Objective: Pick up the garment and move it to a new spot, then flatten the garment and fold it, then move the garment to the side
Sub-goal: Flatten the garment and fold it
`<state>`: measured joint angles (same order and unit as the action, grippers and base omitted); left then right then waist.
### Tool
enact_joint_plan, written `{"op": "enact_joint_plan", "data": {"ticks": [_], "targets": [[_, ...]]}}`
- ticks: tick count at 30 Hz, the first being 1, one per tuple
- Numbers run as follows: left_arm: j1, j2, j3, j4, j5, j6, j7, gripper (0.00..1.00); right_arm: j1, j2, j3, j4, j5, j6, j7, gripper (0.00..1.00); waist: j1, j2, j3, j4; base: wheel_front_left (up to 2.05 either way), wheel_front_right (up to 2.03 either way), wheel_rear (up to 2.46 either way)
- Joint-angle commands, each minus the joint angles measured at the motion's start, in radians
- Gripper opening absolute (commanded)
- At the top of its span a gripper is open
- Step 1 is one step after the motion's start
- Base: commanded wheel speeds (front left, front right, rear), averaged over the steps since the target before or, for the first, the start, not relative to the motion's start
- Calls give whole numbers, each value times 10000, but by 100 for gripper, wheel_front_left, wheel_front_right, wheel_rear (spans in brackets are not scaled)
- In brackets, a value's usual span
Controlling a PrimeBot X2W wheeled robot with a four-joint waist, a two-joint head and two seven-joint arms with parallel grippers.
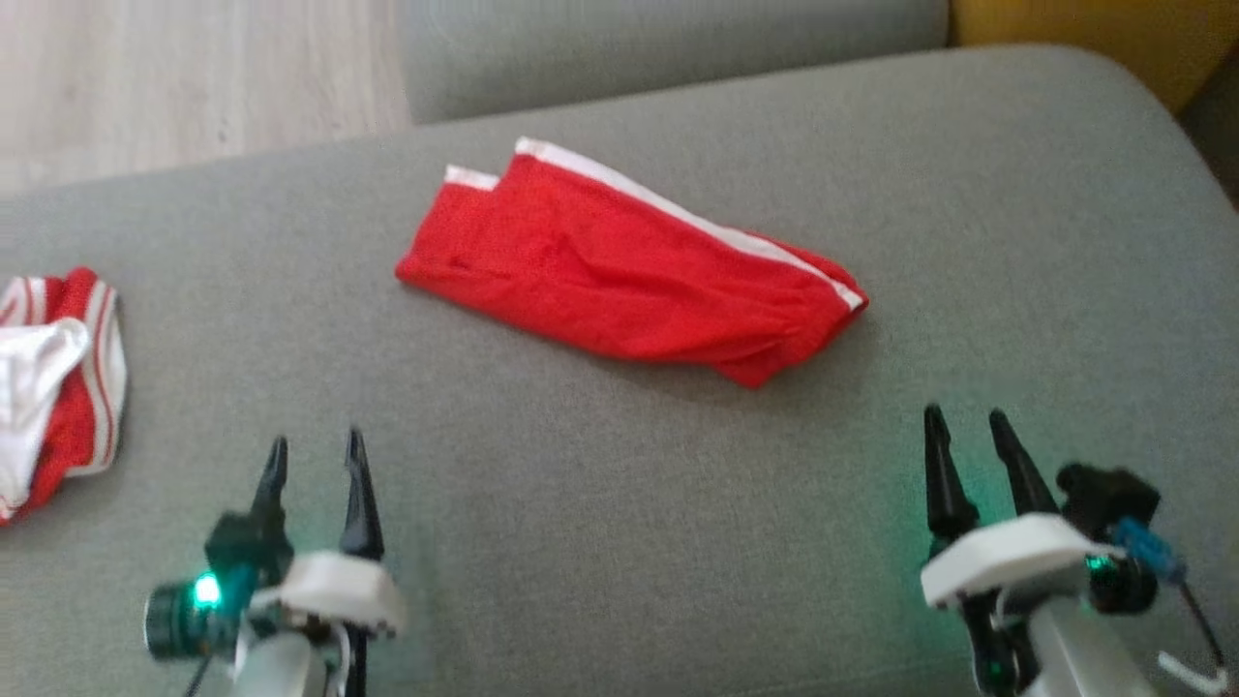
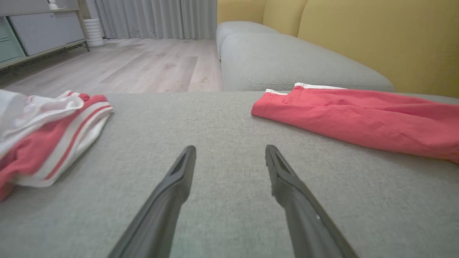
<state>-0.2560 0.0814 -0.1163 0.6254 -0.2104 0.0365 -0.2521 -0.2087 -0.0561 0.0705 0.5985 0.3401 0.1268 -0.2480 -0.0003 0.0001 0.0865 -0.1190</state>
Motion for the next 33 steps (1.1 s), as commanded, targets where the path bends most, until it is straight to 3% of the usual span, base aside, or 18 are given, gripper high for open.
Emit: {"op": "enact_joint_plan", "data": {"ticks": [1,10,19,27,33], "targets": [[299,20,505,-608,135,63,-96,100,156,57,69,-458,-356,39,-137,100,3,-1,-580,211,0,0,0],[1790,-281,1089,-1272,44,36,-97,100,1154,58,-35,-707,-698,39,-137,100,3,-1,-923,347,0,0,0],[1471,-308,828,-1281,-40,-150,-97,100,1030,58,100,-783,-657,39,-137,100,3,-1,-762,229,0,0,0],[-1503,-310,-248,-430,-512,-389,-97,100,430,58,489,-1047,-410,39,-137,100,3,-1,523,-49,0,0,0],[-4340,-311,-758,1415,-502,-474,-92,100,-220,58,918,-1329,-140,39,-137,100,3,-1,1604,-604,0,0,0]]}}
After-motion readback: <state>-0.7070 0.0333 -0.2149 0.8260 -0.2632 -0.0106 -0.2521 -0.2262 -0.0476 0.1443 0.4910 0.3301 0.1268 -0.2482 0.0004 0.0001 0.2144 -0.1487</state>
